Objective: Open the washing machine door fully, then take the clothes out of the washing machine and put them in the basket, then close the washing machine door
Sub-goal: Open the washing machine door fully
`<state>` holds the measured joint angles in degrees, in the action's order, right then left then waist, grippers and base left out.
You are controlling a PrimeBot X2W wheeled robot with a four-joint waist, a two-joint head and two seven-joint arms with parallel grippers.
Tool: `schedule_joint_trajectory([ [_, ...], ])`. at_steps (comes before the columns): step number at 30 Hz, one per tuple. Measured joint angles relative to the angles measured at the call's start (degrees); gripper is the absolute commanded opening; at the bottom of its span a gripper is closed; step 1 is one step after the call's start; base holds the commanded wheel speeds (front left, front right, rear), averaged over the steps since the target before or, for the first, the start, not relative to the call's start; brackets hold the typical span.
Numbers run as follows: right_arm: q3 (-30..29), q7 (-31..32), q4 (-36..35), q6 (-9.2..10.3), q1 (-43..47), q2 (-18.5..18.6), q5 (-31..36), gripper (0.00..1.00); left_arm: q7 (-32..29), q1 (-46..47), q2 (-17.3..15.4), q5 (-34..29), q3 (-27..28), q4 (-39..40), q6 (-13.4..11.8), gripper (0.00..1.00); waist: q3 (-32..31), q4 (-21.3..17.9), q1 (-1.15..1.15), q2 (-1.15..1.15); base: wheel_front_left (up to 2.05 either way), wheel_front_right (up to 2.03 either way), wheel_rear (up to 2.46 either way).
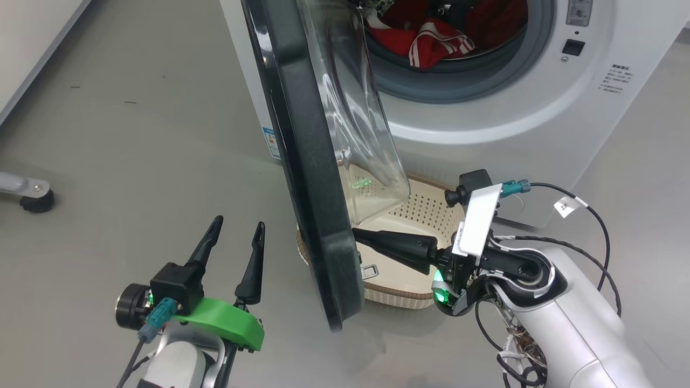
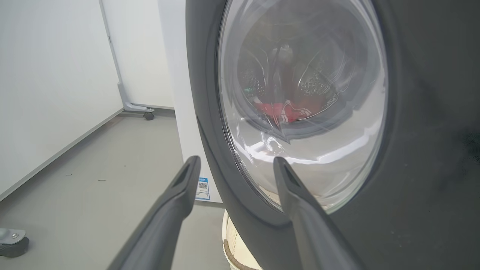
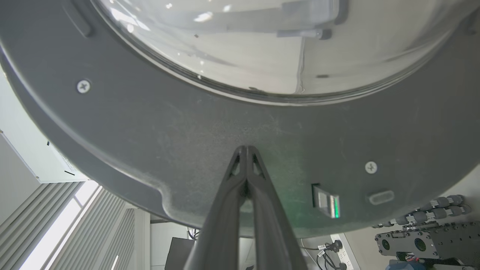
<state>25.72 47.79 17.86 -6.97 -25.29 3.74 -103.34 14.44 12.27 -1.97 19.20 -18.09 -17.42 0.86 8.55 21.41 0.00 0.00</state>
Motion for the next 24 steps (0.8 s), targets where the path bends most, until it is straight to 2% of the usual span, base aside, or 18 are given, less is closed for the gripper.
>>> schedule_joint_trajectory([
  [14, 3.7, -3.4, -0.9, 0.0, 0.0, 0.1, -1.4, 0.0, 0.0, -0.4, 0.0, 0.3, 1.0, 0.0, -0.2, 1.0, 0.1, 0.7, 0.0, 0.0, 0.0, 0.0, 0.0],
  [24, 1.6, -7.6, -2.0, 0.0, 2.5, -0.1, -2.8, 0.0, 0.0, -0.6, 0.0, 0.5, 1.3, 0.1, -0.4, 1.0, 0.0, 0.2, 0.0, 0.0, 0.0, 0.0, 0.0],
])
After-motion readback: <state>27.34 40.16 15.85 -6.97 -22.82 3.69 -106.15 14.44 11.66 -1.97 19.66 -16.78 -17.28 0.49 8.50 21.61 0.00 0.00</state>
